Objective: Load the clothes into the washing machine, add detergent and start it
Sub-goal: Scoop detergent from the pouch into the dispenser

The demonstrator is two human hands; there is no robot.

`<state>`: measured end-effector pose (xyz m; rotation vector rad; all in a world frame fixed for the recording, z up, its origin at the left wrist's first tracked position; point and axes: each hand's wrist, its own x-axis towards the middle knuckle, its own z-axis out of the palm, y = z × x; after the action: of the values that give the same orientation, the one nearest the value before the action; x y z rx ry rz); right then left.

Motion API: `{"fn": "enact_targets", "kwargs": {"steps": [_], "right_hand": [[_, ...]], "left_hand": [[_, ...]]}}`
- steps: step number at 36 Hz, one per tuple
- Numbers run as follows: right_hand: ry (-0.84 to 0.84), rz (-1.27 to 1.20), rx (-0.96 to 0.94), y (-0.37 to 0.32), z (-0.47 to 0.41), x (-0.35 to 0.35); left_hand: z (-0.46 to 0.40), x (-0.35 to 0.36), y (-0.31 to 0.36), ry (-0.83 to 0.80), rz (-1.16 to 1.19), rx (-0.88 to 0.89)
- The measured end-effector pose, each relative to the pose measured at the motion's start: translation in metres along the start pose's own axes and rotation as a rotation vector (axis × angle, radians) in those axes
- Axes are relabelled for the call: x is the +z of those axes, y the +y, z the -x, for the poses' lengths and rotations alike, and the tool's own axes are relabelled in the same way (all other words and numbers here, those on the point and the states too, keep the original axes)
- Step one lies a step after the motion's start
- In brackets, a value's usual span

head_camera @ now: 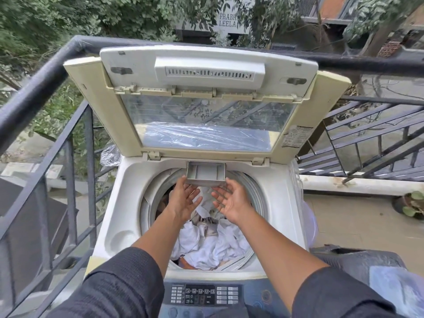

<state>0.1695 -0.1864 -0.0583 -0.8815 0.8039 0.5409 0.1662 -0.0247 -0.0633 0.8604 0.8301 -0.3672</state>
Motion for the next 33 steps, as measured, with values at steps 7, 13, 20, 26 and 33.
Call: {"fn": "enact_targets", "kwargs": {"steps": [7,13,20,26,33], "right_hand": [[-0.013,0.054,0.024,0.0,0.001,-0.007],[-0.013,0.059,0.031,0.003,0.008,-0.016],[-0.03,0.094,0.018,0.002,0.025,-0.031],[-0.032,0.22,-0.053,-0.008,0.051,-0.059],[0.041,0.226,-0.21,-0.036,0.089,-0.104]], "left_hand": [[0.004,-0.009,-0.003,0.036,-0.013,0.0],[0.015,-0.013,-0.015,0.024,-0.014,-0.03],[0.035,-0.012,-0.035,-0.008,-0.113,-0.073],[0.053,0.0,-0.058,-0.083,-0.161,-0.101],[0.077,0.052,-0.081,-0.219,-0.271,-0.059]]}}
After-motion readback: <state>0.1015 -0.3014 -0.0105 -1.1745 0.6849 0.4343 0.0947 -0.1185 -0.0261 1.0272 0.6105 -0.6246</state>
